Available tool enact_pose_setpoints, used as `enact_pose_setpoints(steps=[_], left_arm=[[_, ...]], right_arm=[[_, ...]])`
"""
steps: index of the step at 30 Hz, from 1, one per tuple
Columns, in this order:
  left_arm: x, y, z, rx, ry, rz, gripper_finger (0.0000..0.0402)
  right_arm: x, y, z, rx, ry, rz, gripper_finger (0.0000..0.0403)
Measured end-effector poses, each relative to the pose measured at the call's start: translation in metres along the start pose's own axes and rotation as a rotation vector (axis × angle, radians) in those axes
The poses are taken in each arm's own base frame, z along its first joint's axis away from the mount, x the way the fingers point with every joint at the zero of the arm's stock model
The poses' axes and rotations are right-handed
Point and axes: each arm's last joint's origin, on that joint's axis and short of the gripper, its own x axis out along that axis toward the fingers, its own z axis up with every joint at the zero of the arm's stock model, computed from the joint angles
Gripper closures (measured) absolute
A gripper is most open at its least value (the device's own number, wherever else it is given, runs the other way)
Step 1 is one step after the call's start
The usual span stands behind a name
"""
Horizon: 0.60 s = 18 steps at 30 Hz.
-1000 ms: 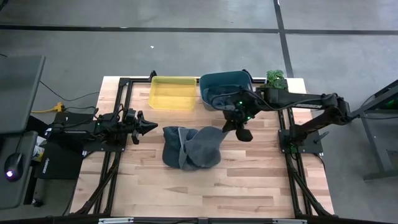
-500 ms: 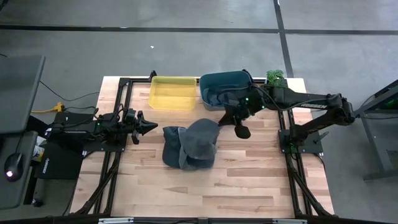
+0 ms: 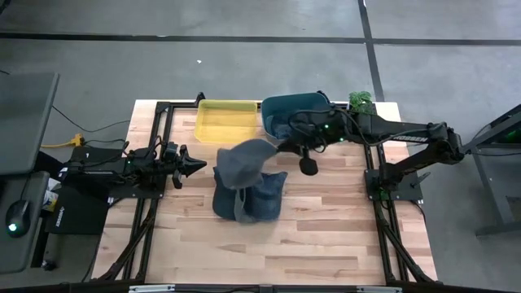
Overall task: Pick & Place hat
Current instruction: Put the right gray cap into the yellow bin
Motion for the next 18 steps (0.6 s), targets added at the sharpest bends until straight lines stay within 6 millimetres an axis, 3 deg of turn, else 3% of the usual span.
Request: enact_pose_setpoints(steps=[18], left_arm=[[0.0, 0.0, 0.0, 0.0, 0.0, 0.0, 0.0401]], right_arm=[[0.0006, -0.0079, 0.0089, -0.11, -0.058, -0.226, 0.0403]])
